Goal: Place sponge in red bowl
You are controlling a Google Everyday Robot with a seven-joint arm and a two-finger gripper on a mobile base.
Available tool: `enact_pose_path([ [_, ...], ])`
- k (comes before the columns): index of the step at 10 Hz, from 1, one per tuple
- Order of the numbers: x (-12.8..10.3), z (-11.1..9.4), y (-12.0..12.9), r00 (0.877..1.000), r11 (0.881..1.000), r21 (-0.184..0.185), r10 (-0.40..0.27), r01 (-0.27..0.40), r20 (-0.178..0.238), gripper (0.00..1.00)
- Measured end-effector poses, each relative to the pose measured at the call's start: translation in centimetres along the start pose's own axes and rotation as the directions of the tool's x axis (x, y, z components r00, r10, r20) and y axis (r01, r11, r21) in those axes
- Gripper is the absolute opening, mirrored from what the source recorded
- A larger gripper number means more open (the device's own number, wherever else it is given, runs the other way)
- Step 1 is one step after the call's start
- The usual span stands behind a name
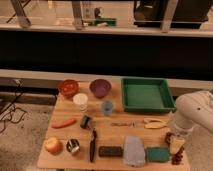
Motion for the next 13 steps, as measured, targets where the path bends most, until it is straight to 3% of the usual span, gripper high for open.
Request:
enact_pose_path([
  [4, 0.1, 0.1, 0.0, 1.000, 1.000, -0.005, 0.003, -0.003, 0.000, 0.80],
  [6, 1.0, 1.4, 0.6, 1.000, 0.999, -0.042, 0.028, -0.029, -0.004, 0.80],
  [9, 2.4, 5.3, 3.2, 0.998, 0.993, -0.104, 0.052, -0.054, -0.024, 0.80],
  [13, 1.3, 6.2, 6.6, 1.000, 0.985, -0.171, 0.026, -0.026, -0.004, 0.80],
])
